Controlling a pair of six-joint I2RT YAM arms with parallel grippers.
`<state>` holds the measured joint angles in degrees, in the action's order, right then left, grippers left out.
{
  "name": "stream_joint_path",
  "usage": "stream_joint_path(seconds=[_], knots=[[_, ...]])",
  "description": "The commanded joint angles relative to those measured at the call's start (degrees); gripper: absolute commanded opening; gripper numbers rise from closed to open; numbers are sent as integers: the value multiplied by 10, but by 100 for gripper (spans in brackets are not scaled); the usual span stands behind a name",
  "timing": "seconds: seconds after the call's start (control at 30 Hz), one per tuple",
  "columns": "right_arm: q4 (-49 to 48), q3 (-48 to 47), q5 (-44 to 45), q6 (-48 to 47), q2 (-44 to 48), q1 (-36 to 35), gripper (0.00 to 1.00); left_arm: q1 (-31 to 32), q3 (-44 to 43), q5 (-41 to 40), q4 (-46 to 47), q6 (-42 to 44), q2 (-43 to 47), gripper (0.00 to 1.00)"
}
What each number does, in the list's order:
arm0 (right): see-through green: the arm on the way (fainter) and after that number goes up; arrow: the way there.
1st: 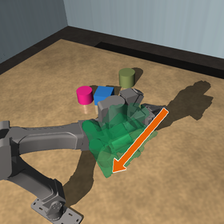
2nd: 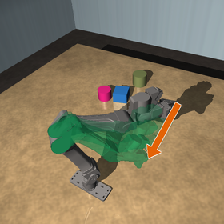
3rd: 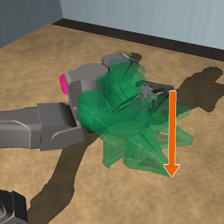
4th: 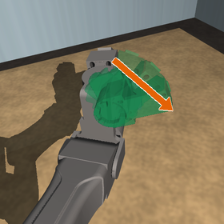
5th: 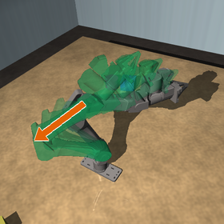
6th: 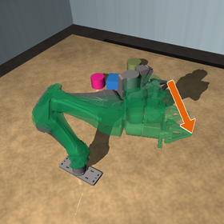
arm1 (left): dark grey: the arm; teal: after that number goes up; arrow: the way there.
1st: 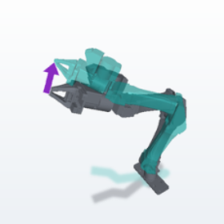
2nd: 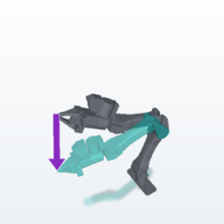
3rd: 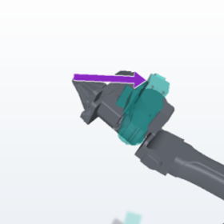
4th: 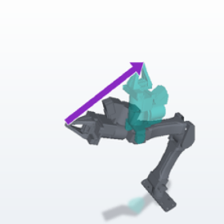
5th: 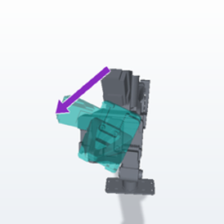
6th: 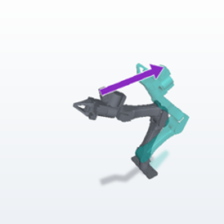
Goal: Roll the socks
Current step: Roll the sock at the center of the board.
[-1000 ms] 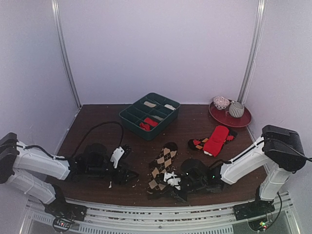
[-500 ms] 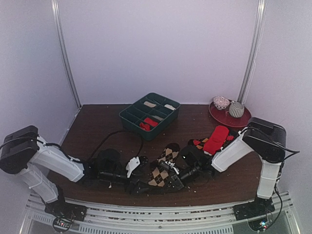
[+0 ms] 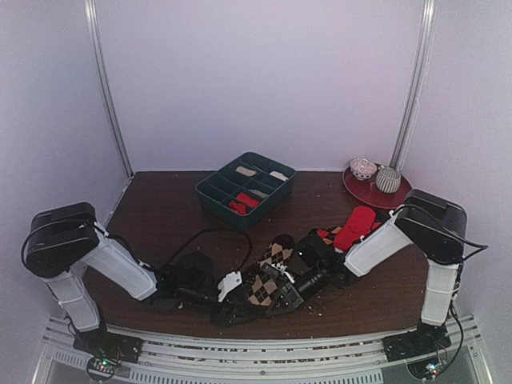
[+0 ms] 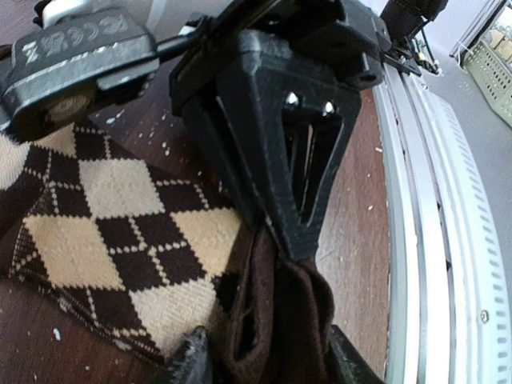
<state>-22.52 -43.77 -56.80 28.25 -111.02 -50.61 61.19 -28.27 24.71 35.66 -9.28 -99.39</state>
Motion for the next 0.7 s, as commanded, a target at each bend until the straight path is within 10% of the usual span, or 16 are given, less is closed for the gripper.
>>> stream_joint_path(seconds=[0.0, 0.23, 0.67], knots=[[102, 16, 55, -17, -34, 6, 10, 2, -20, 20, 26, -3, -17, 42], [89, 22, 60, -9, -37, 6, 10, 2, -9, 26, 56, -21, -1, 57], [93, 22, 67, -15, -41, 5, 12, 2, -32, 51, 57, -28, -46, 3]])
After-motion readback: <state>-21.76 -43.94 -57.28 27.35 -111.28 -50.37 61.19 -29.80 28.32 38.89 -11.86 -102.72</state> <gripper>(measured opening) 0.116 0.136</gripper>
